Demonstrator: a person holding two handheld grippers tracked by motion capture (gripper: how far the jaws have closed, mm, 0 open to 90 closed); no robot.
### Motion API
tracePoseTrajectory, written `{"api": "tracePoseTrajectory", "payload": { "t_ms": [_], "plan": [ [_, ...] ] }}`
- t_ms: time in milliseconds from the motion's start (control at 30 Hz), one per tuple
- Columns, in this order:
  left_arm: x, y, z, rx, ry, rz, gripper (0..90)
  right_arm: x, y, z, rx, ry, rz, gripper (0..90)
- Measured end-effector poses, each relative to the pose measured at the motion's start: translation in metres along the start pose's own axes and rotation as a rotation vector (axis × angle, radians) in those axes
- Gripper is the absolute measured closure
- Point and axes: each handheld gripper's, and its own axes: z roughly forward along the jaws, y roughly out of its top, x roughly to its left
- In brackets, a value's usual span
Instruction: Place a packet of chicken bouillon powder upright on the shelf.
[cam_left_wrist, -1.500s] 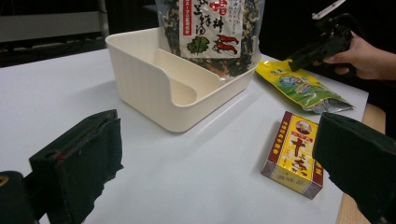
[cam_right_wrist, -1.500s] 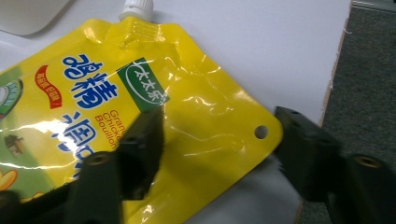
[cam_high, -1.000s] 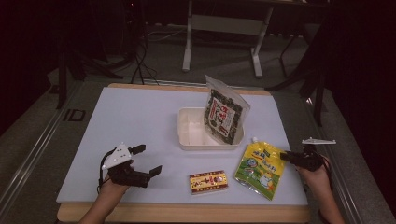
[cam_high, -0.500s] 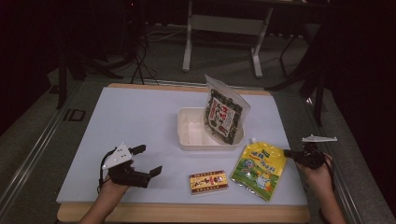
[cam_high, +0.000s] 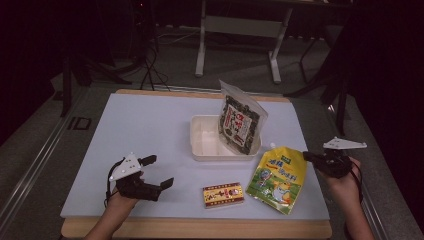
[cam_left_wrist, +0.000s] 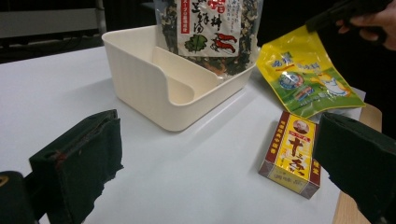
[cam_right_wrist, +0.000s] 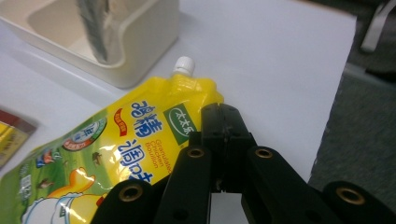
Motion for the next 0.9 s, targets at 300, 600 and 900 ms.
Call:
{"api": "tracePoseTrajectory", "payload": {
  "t_ms": [300, 600, 900],
  "plan": [
    [-0.001, 0.000, 0.000, 0.000, -0.002, 0.003, 1.6, 0.031, 0.024, -0.032, -0.106, 0.041, -0.093, 90.0],
    [-0.001, 0.000, 0.000, 0.000, -0.001, 0.003, 1.6, 0.066, 0.037, -0.056, -0.179, 0.087, -0.187, 90.0],
    [-0.001, 0.000, -0.001, -0.001, -0.002, 0.005, 1.6, 0.088, 0.038, -0.072, -0.205, 0.138, -0.257, 90.0]
  ]
}}
